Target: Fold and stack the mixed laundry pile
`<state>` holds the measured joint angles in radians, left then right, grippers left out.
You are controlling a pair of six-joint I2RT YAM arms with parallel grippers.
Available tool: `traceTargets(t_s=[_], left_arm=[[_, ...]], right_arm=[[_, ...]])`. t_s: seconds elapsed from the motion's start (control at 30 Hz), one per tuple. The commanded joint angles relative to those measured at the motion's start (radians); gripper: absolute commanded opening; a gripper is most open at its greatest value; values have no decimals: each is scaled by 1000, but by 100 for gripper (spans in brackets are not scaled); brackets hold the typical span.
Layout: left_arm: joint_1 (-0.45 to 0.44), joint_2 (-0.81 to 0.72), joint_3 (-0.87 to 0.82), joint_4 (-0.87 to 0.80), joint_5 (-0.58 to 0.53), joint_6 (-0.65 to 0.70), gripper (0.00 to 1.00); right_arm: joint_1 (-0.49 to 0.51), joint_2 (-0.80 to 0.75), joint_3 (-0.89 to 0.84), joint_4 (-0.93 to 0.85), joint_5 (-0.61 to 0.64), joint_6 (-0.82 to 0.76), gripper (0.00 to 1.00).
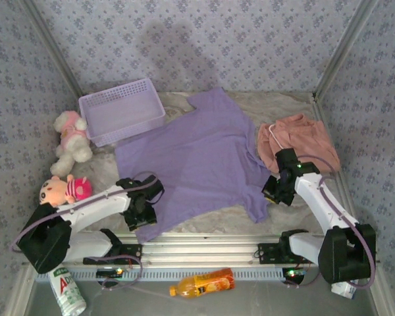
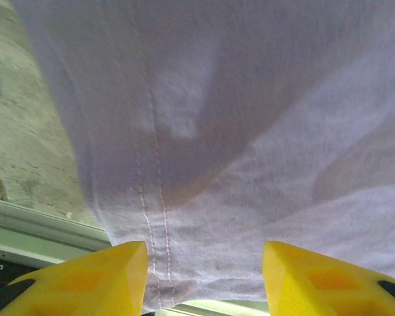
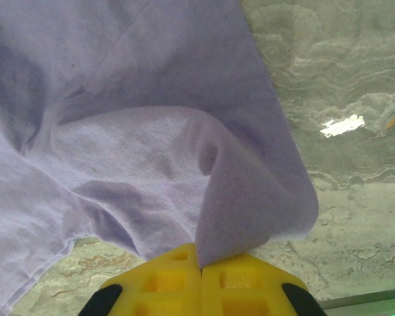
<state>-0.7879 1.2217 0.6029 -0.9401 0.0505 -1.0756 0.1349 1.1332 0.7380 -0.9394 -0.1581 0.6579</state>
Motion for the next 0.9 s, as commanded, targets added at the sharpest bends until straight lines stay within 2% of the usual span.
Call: traceTargets(t_s=[0.0, 0.07, 0.3, 0.47, 0.5, 0.53, 0.73, 0.87], left_arm=[[-59, 30, -12, 10, -19, -23, 49], [-75, 50, -35, 52, -14, -30, 49], [-80, 94, -60, 143, -73, -8, 35], [-79, 114, -75, 177, -111, 2, 12], [-80, 111, -77, 174, -118, 1, 2], [-79, 102, -78, 160, -125, -1, 0], [-52, -71, -21, 8, -158, -25, 0], [103, -205, 35, -20, -122, 20, 0]], right_arm=[[-7, 7, 9, -1, -22, -20, 0], [-7, 10, 4, 7, -30, -20, 0], [-11, 14, 4, 21, -32, -19, 0], [-15, 2, -8, 28, -41, -14, 0], [-18, -4, -10, 26, -41, -15, 0], [-19, -10, -11, 22, -40, -16, 0], [-21, -65, 16, -45, -34, -18, 0], [-27, -64, 89, -24, -50, 19, 0]])
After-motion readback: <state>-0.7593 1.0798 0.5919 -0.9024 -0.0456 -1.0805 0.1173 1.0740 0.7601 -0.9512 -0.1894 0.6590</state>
